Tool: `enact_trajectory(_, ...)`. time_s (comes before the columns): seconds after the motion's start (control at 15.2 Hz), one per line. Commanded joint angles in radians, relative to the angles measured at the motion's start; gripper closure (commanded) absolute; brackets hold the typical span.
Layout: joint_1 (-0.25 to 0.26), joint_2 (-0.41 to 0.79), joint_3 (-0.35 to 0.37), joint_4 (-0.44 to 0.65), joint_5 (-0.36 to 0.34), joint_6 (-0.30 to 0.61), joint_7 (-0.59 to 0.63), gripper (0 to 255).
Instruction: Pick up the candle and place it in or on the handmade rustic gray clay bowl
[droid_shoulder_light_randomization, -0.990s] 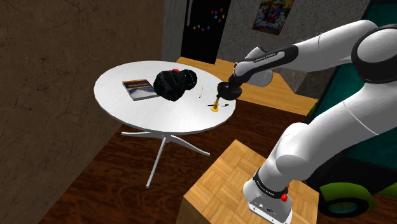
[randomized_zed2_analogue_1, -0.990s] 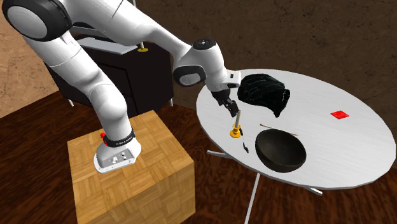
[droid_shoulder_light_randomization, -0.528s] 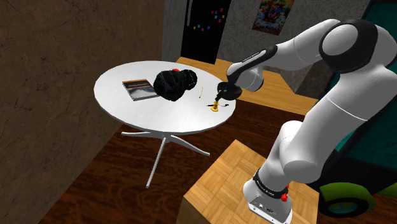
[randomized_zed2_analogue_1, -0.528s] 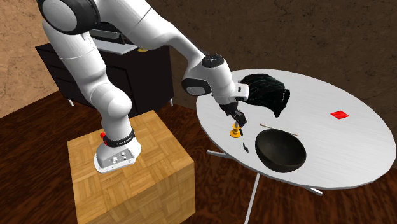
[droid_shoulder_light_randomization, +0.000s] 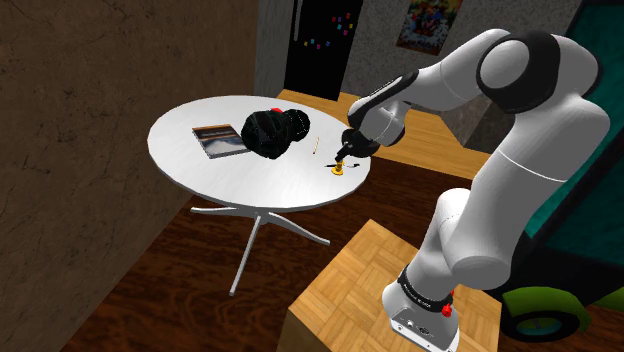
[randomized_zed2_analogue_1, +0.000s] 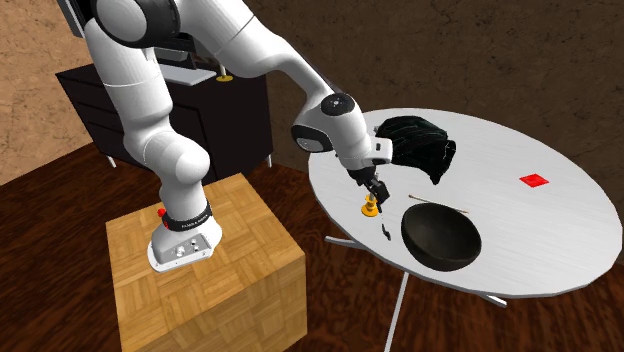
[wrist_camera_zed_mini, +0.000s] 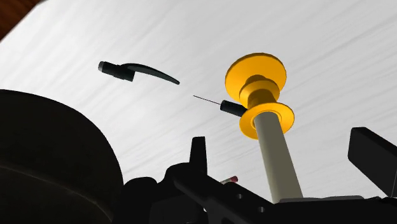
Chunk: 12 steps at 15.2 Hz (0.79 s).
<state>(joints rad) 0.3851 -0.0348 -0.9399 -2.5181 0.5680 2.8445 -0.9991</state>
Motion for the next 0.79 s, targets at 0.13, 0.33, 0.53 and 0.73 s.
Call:
enact_trajectory(0.13, 0.001, 0.001, 0.0, 0.0, 0.004, 0.0, -0.002, 0)
enact_trajectory(0.33, 0.001, 0.001, 0.0, 0.0, 0.004, 0.0, -0.002, 255)
enact_trajectory(0.53, 0.001, 0.001, 0.0, 0.0, 0.004, 0.0, -0.003, 255)
enact_trajectory(0.73, 0.0, 0.001, 0.0, 0.0, 0.002, 0.0, -0.001, 255)
